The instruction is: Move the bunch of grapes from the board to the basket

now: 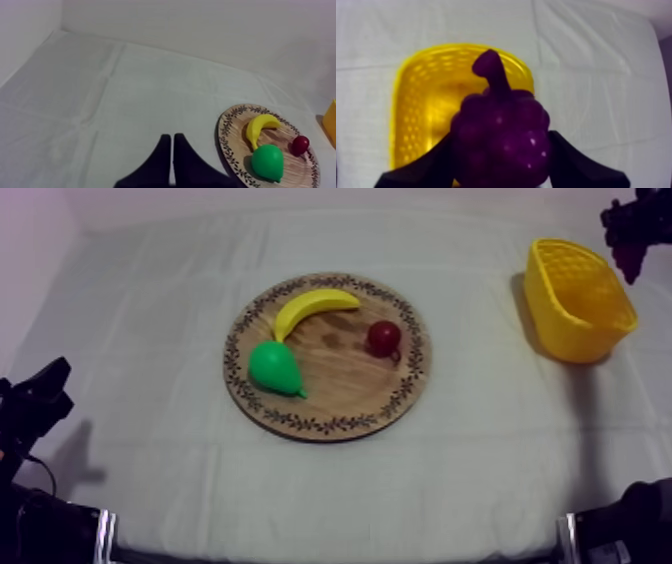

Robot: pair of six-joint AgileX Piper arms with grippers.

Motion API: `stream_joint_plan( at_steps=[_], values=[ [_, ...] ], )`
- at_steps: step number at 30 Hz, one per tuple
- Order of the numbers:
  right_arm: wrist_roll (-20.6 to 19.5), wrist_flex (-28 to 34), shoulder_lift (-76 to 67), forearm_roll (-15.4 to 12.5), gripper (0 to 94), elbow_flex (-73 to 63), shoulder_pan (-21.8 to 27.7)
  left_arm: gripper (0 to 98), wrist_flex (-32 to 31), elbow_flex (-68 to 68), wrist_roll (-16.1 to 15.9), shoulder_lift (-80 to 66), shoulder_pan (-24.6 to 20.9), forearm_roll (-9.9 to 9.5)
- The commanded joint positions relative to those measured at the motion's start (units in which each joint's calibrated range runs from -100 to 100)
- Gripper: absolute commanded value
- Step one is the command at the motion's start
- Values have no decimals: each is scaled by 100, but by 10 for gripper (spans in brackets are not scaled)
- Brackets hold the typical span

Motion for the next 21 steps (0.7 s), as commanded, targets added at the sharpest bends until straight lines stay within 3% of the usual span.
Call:
stream_joint_plan(
  at_steps=[1, 9, 14, 21],
  values=[
    [66, -49, 273, -81, 285, 23, 60, 1, -3, -3, 0, 0, 0, 0],
    [166, -283, 1233, -345, 284, -64, -3, 1, -3, -3, 0, 0, 0, 0],
    [113, -478, 1743, -369, 304, -154, -100, 1, -3, -3, 0, 0, 0, 0],
    [39, -864, 2056, -406, 581, -66, -51, 1, -3, -3, 0, 0, 0, 0]
  ],
)
